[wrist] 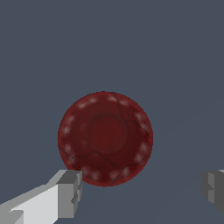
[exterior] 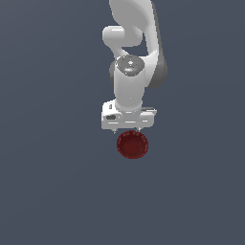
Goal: Pick up the object and move it to a goal position.
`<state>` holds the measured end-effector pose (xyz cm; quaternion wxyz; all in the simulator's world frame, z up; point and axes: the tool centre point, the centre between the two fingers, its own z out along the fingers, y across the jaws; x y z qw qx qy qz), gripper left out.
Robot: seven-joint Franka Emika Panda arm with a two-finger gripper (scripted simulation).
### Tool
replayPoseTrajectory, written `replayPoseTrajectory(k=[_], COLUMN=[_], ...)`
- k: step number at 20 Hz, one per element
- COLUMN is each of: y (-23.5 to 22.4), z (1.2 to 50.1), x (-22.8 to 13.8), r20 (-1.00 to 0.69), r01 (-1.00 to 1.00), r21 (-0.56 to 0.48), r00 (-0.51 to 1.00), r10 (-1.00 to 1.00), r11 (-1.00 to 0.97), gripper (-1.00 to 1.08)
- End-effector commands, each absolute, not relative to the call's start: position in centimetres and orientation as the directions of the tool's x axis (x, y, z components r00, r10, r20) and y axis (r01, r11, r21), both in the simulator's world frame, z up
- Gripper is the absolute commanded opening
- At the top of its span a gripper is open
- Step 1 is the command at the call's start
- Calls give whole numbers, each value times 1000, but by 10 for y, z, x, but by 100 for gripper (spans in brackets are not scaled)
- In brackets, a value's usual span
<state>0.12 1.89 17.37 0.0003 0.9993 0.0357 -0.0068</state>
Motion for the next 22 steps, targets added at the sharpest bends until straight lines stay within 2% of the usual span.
replayPoseTrajectory(k=[1,11,22], y=[19,25,27], z=[174,174,163], x=[1,5,13], r20=[-14,-10,-37], r01=[71,66,177], r21=[0,-21,-56], r00=[997,998,983], r10=[71,67,179], r11=[-997,-998,-983], gripper=[28,28,28])
